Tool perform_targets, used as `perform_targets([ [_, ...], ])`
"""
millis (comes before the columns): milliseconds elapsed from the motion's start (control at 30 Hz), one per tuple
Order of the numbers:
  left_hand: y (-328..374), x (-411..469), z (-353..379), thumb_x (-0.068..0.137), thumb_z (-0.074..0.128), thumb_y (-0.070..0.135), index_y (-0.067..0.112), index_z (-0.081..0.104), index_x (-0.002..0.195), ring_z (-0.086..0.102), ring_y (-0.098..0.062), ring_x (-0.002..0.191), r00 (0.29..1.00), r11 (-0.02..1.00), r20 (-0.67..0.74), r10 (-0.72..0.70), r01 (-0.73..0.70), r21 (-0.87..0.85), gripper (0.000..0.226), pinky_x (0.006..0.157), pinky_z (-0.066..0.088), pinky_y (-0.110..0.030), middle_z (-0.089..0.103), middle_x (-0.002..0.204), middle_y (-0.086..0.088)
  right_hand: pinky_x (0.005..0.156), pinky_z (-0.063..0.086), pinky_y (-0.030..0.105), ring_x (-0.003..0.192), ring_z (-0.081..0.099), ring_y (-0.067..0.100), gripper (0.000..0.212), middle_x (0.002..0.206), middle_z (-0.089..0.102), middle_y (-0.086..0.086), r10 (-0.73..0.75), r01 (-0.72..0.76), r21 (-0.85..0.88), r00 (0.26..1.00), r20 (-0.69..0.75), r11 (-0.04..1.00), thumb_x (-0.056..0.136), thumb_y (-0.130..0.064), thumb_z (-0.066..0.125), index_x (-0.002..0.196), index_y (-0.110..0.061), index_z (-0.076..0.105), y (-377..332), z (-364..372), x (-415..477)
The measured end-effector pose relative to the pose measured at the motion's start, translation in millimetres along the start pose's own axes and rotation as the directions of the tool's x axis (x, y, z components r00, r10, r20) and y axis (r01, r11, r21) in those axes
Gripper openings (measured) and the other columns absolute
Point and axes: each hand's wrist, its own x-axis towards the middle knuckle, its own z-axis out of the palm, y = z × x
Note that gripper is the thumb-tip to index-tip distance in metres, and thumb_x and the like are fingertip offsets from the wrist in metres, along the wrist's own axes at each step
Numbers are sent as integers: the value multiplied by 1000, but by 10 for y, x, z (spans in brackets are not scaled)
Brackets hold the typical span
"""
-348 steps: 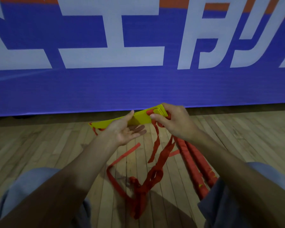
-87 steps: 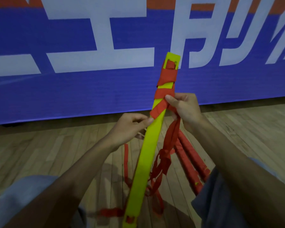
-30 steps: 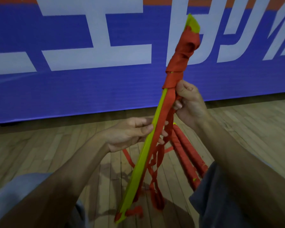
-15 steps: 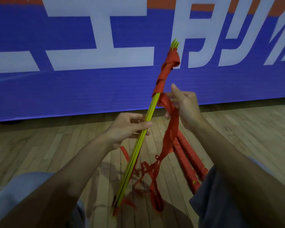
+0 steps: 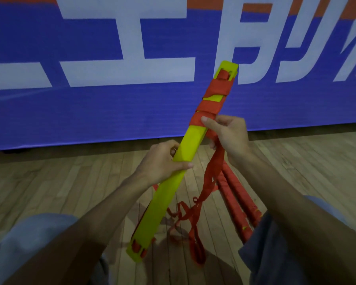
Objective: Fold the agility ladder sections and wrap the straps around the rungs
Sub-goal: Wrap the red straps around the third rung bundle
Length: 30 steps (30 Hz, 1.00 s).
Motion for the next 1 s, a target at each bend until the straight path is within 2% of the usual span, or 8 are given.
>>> perform_targets([
  [133, 100, -58, -80, 85, 70, 30, 14, 67, 99, 65, -13, 78, 990, 903, 135, 50, 12, -429, 22, 70, 54, -33, 67, 90, -11, 37, 28, 23, 33, 36, 12, 21, 51, 50, 9, -17, 15, 144, 1000, 14, 989, 91, -14, 65, 71, -5, 67, -58, -119, 31],
  [200, 152, -95, -108, 89, 64, 23, 15, 65, 99, 66, -13, 82, 977, 838, 196, 84, 37, -545, 13, 74, 56, -30, 69, 89, -5, 38, 26, 21, 33, 33, 9, 22, 44, 46, 0, -41, 30, 227, 998, 42, 974, 95, -11, 58, 77, -2, 66, -100, -161, 25],
  [467, 148, -134, -68, 71, 84, 29, 5, 50, 128, 65, -37, 109, 812, 603, 527, 249, 296, -741, 71, 93, 53, -41, 63, 116, -16, 50, 26, 29, 37, 38, 6, 27, 50, 52, -1, -63, -54, 456, 969, 237, 888, 97, -23, 47, 81, -3, 55, -82, -167, 26],
  [533, 166, -147, -51, 74, 82, 25, 6, 53, 127, 65, -40, 108, 795, 592, 552, 253, 323, -738, 64, 92, 54, -42, 68, 111, -13, 50, 29, 29, 39, 39, 8, 29, 52, 57, 0, -95, -30, 426, 959, 268, 904, 96, -27, 49, 83, -4, 61, -79, -156, 17],
  [700, 162, -140, -5, 78, 75, 12, 7, 60, 113, 68, -39, 101, 891, 653, 447, 82, 291, -699, 39, 90, 55, -46, 70, 105, -16, 42, 39, 23, 38, 48, 12, 31, 64, 65, 11, -114, 103, 82, 984, 138, 991, 102, -20, 47, 84, -6, 68, -75, -95, -20],
  [800, 169, -133, -5, 72, 76, 16, 7, 63, 106, 71, -37, 94, 926, 663, 378, 15, 274, -697, 37, 87, 57, -45, 72, 102, -16, 38, 40, 21, 33, 51, 15, 43, 53, 59, 7, -53, 54, -9, 993, 104, 998, 104, -28, 44, 83, 4, 66, -49, -65, -21],
  [933, 150, -97, 13, 68, 84, 15, 6, 64, 102, 74, -29, 75, 970, 739, 205, -129, 232, -632, 41, 65, 58, -33, 74, 83, -8, 41, 51, 30, 38, 60, 25, 58, 58, 63, 23, 47, -36, -90, 991, 124, 995, 103, -45, 35, 91, 1, 68, -46, -51, -42],
  [1000, 114, -72, 40, 65, 88, 18, 13, 66, 95, 73, -24, 71, 974, 786, 102, -200, 222, -577, 38, 62, 56, -30, 74, 81, -7, 46, 54, 37, 41, 63, 30, 70, 60, 60, 32, 72, -53, -131, 986, 149, 990, 100, -52, 37, 96, 12, 63, -34, -33, -51],
])
